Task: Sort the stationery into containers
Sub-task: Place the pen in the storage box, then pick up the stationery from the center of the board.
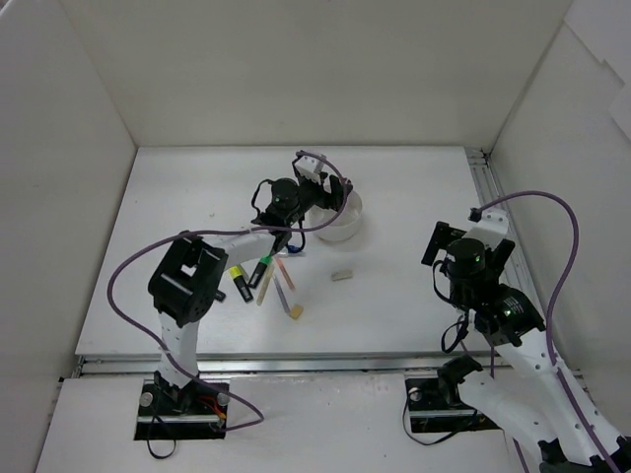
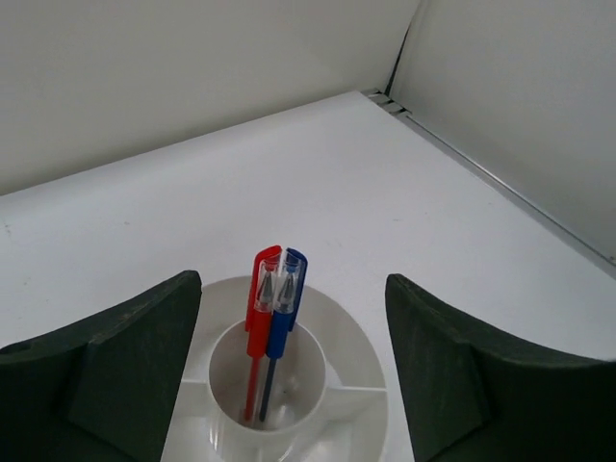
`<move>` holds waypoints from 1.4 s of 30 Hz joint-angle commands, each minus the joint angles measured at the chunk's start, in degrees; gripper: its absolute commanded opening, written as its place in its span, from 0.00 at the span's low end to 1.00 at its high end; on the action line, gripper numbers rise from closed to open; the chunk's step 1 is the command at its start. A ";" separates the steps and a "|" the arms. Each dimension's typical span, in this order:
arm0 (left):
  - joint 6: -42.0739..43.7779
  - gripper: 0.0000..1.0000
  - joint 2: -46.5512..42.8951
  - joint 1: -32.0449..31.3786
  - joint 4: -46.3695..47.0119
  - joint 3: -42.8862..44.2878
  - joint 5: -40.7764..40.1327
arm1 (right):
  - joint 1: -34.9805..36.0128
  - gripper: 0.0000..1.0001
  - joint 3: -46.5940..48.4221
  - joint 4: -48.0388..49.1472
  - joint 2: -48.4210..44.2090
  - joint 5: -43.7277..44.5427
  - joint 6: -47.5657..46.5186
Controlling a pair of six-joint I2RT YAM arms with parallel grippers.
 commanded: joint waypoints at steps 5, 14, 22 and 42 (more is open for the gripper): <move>0.78 1.00 -19.11 -0.25 1.42 -6.57 2.43 | 0.28 0.98 2.61 5.47 2.24 -20.02 -9.78; -2.73 1.00 -42.05 -0.86 -22.65 -17.90 -6.70 | 8.37 0.98 1.71 13.30 16.45 -29.38 -11.29; -3.52 1.00 -60.60 -1.92 -44.55 -22.74 -18.39 | 14.33 0.98 2.34 21.29 32.64 -36.07 -15.51; -7.22 1.00 -76.96 -2.98 -59.24 -32.94 -22.61 | 14.53 0.98 12.87 15.60 55.24 -35.44 -28.08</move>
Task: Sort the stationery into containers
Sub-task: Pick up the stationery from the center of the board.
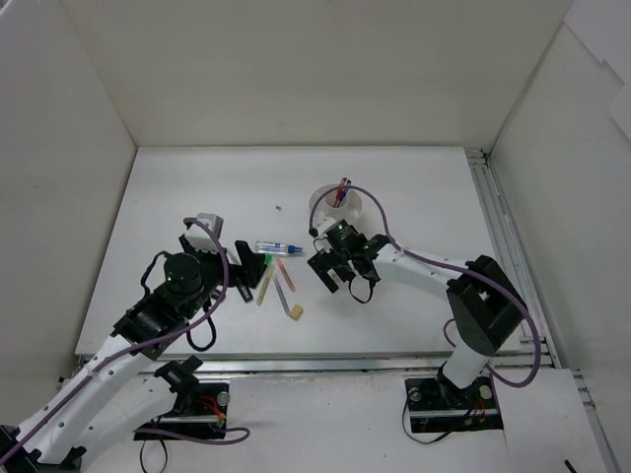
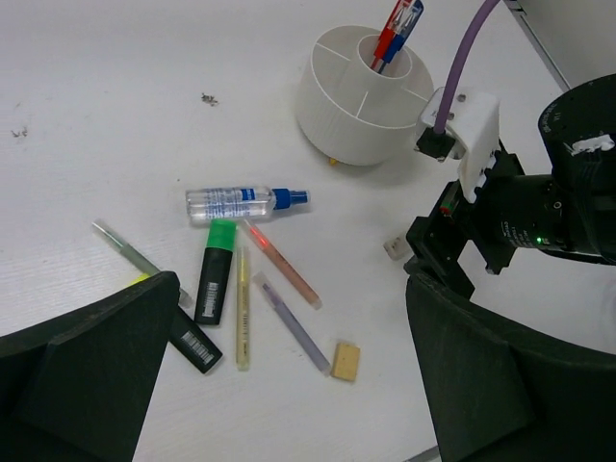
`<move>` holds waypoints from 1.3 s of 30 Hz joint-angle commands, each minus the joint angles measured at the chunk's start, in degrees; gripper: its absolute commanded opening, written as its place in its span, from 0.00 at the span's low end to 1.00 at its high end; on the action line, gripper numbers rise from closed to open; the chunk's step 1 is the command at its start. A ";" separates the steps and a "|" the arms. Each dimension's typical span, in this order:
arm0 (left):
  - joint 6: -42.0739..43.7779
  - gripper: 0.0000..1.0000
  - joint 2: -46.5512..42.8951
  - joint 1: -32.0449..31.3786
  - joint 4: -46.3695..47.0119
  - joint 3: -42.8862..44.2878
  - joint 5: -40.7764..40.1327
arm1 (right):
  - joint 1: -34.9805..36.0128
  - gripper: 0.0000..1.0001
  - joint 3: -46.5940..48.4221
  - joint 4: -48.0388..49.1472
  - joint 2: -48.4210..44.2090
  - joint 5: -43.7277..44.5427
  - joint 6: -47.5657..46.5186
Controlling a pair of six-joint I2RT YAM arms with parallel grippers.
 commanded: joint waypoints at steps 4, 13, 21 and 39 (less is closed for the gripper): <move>2.16 1.00 1.31 -0.31 1.15 1.86 -2.70 | -2.09 0.98 8.28 -7.25 7.22 -0.67 -4.00; 6.21 1.00 4.04 -0.31 3.70 2.30 -4.55 | -4.03 0.98 12.23 -12.52 13.11 -6.65 -10.42; 7.09 1.00 3.25 -0.31 4.58 1.07 -6.75 | -5.26 0.85 16.81 -15.25 16.90 -8.14 -11.13; 7.09 1.00 3.43 -0.31 3.88 1.24 -8.06 | -6.58 0.00 18.14 -16.93 10.67 -20.02 -11.04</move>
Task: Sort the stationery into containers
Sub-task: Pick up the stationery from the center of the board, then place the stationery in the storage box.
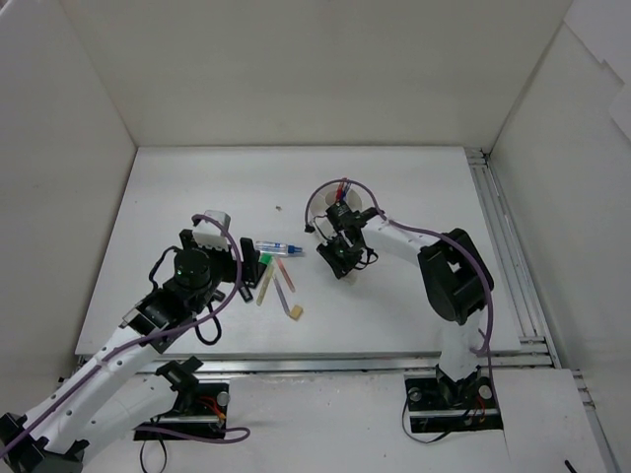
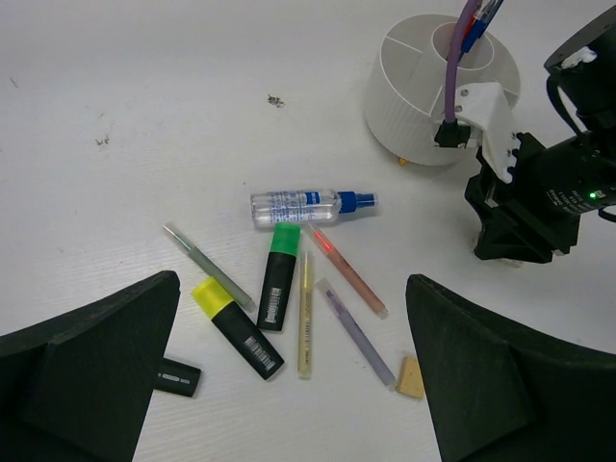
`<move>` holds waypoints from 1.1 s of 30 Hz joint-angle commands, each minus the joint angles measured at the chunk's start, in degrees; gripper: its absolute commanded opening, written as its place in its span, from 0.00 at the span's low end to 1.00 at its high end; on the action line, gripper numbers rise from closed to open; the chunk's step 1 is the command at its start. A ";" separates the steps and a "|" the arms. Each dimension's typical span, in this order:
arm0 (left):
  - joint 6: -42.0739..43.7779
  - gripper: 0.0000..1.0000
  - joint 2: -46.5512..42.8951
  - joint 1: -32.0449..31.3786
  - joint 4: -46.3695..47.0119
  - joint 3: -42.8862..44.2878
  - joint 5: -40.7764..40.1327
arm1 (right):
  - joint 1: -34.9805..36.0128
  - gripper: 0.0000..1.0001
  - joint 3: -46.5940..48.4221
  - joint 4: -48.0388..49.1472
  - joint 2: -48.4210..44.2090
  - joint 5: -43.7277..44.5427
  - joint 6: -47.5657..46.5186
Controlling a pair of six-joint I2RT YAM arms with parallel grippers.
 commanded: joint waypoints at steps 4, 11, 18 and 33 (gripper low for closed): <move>-0.74 1.00 -1.47 -0.31 1.91 0.63 -3.13 | 2.06 0.00 -0.91 8.13 -16.61 4.01 2.85; -4.16 1.00 -2.35 -0.31 -2.40 2.38 -8.84 | 2.33 0.00 -3.63 24.48 -24.53 12.62 8.21; -4.08 1.00 -3.15 -0.31 -4.33 4.23 -10.43 | 1.10 0.02 -3.73 35.65 -20.16 11.25 6.64; -3.90 1.00 -2.36 -0.31 -3.98 3.53 -11.31 | -1.80 0.08 3.13 44.53 -9.34 0.15 8.66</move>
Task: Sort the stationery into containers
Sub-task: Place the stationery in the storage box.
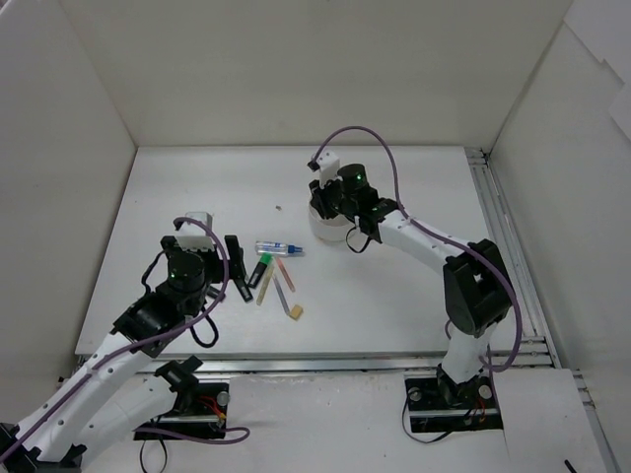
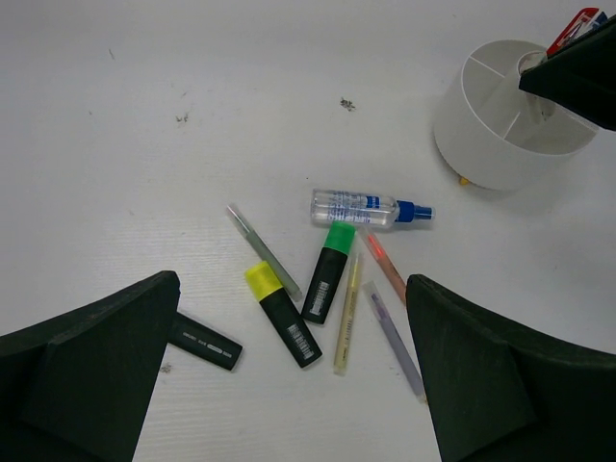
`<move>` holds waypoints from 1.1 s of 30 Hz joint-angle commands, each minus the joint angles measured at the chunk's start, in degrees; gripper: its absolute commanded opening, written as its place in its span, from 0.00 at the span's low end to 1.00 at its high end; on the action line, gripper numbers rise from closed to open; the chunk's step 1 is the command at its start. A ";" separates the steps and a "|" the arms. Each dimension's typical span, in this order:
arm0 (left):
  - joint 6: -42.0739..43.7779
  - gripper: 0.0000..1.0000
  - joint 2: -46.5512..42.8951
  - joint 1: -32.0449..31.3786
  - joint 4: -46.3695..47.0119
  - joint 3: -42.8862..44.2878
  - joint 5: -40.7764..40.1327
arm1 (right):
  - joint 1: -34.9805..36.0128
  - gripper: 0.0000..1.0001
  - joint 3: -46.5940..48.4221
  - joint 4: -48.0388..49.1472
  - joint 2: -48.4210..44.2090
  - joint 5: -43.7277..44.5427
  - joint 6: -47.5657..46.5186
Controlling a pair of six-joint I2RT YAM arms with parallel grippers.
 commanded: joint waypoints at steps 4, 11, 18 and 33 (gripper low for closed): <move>0.05 1.00 0.70 -0.31 2.44 1.91 -1.30 | 0.51 0.10 5.01 9.91 2.37 -1.55 1.25; 0.49 1.00 1.67 -0.31 1.74 2.44 -1.21 | 0.51 0.11 7.48 10.87 6.15 -0.15 0.46; 0.67 1.00 2.46 -0.31 2.27 2.44 -1.12 | -0.46 0.14 7.48 11.75 7.29 -1.55 1.07; 0.40 1.00 4.57 -0.31 1.48 3.93 -0.60 | -1.51 0.28 4.84 12.81 7.56 -0.67 0.90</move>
